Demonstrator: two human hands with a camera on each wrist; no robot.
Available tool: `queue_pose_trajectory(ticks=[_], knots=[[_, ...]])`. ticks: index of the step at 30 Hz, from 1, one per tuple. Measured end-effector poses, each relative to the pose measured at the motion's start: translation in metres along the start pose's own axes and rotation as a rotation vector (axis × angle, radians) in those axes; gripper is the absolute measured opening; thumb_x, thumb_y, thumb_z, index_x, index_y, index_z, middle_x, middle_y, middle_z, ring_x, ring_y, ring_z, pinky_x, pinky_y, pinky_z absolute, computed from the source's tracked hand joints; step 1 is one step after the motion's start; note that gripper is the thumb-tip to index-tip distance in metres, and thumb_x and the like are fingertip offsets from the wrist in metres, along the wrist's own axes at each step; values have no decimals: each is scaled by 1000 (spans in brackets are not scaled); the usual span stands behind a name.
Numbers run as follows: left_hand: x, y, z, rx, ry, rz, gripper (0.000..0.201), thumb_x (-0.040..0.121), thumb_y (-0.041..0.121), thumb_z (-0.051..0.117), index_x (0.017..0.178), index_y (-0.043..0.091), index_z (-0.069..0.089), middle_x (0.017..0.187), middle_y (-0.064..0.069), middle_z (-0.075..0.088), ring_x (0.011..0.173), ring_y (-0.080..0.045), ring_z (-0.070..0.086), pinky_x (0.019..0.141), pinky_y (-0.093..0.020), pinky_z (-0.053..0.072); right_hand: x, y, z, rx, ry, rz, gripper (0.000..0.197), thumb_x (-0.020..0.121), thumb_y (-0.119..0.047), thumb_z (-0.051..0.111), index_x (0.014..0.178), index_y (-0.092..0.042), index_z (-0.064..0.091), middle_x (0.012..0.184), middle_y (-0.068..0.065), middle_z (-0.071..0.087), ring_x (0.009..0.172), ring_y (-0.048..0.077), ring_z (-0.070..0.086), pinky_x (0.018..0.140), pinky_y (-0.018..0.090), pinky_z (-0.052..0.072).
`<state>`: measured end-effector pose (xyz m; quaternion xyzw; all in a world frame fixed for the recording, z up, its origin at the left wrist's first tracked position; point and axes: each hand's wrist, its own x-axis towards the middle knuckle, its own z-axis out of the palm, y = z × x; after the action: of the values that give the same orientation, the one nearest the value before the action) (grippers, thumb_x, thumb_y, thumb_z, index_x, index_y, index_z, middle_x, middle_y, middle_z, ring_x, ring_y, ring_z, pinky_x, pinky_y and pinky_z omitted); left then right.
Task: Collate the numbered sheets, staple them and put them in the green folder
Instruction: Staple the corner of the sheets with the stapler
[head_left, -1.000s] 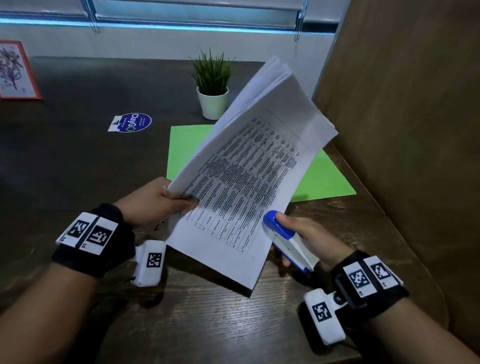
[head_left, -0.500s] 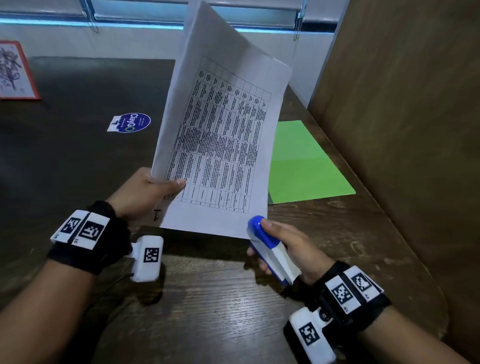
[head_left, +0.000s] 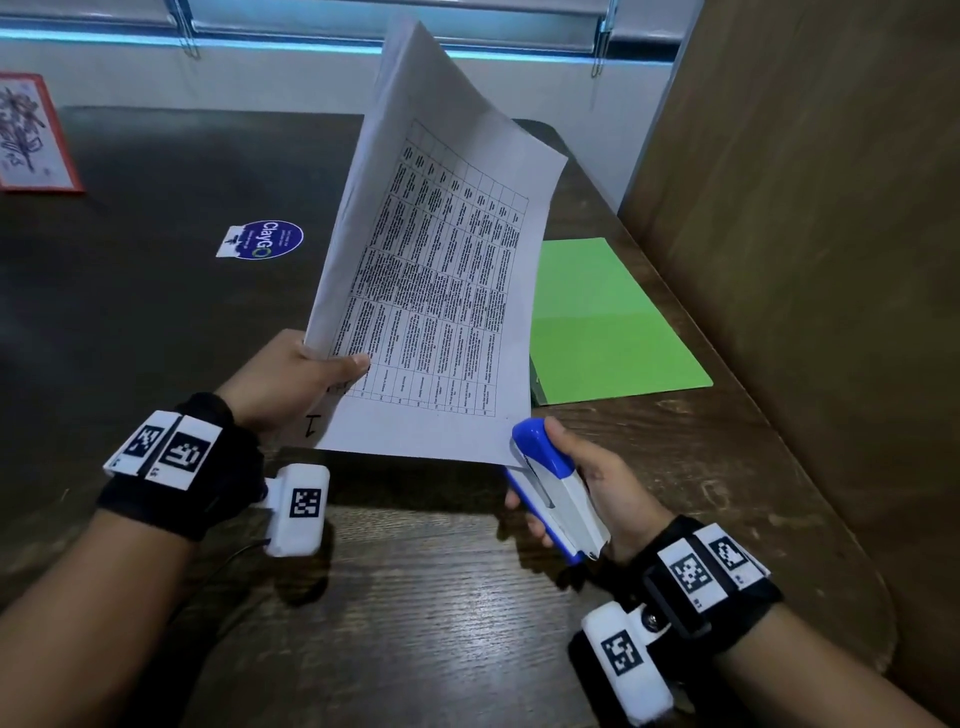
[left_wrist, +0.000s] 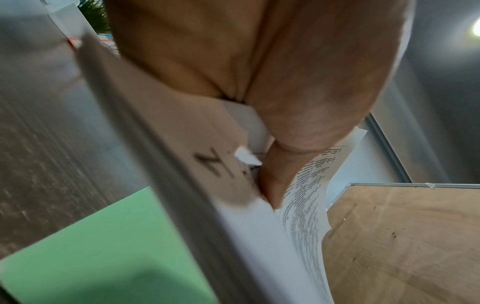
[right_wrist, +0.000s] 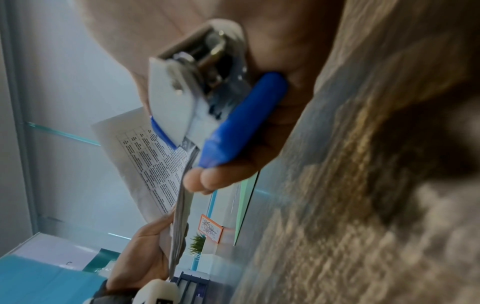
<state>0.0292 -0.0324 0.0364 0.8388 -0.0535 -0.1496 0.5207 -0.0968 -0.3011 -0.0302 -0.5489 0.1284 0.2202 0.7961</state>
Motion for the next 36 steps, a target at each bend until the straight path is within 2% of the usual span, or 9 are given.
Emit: queue_pose_trajectory(ticks=[3, 6, 12, 15, 22, 26, 29, 32, 36], knots=[[2, -2, 0, 32, 9, 2, 33, 95, 25, 66, 102, -8, 70, 100, -27, 71, 89, -40, 68, 81, -41, 53, 2, 0, -1, 10, -5, 13, 59, 87, -60, 49, 98, -6, 71, 86, 21, 66, 54, 26, 59, 48, 28, 50], [2, -3, 0, 44, 11, -2, 40, 95, 26, 66, 99, -13, 67, 85, -26, 65, 75, -27, 59, 69, -32, 45, 2, 1, -2, 11, -6, 18, 59, 86, -60, 49, 96, -7, 71, 86, 21, 67, 54, 26, 59, 48, 28, 50], [5, -5, -1, 0, 9, -12, 21, 95, 20, 65, 94, 0, 73, 86, -10, 76, 74, -15, 71, 78, -37, 53, 3, 3, -4, -8, 14, 28, 60, 83, -62, 58, 103, -7, 70, 87, 22, 66, 55, 27, 59, 48, 29, 51], [6, -6, -2, -35, 12, -19, 19, 96, 17, 64, 98, 1, 74, 95, -11, 77, 83, -17, 73, 83, -35, 56, 4, 4, -5, -34, 21, 27, 66, 78, -64, 62, 110, -6, 67, 88, 21, 67, 56, 27, 60, 49, 29, 51], [6, -5, 1, -28, 5, -16, 15, 96, 17, 63, 90, 7, 73, 75, 4, 77, 67, -5, 71, 66, -23, 48, 6, 6, -7, -36, 20, 19, 68, 77, -64, 62, 112, -5, 67, 89, 21, 67, 56, 26, 60, 49, 28, 52], [6, -6, 0, -17, 9, -17, 16, 96, 18, 64, 90, 7, 73, 76, 3, 76, 67, -5, 71, 68, -24, 49, 6, 6, -6, -48, 17, 14, 67, 77, -63, 61, 110, -5, 66, 87, 21, 67, 55, 26, 60, 49, 28, 52], [7, -6, -1, -14, 11, -20, 16, 96, 19, 65, 92, 7, 74, 84, -1, 77, 74, -12, 70, 73, -29, 51, 6, 6, -6, -57, 24, 7, 66, 78, -62, 60, 109, -4, 65, 85, 21, 67, 54, 26, 60, 48, 27, 52], [7, -7, -2, -2, 11, -22, 15, 95, 20, 65, 89, 10, 73, 75, 4, 75, 68, -8, 69, 70, -29, 49, 6, 6, -5, -80, 29, -8, 64, 79, -61, 58, 107, -4, 65, 84, 20, 68, 55, 26, 60, 49, 27, 52], [7, -7, 0, -30, 1, -23, 15, 96, 19, 64, 91, 9, 73, 79, 2, 77, 75, -13, 71, 71, -28, 50, 6, 6, -5, -99, 33, -21, 62, 80, -60, 56, 105, -4, 66, 83, 20, 68, 55, 25, 61, 50, 27, 53]])
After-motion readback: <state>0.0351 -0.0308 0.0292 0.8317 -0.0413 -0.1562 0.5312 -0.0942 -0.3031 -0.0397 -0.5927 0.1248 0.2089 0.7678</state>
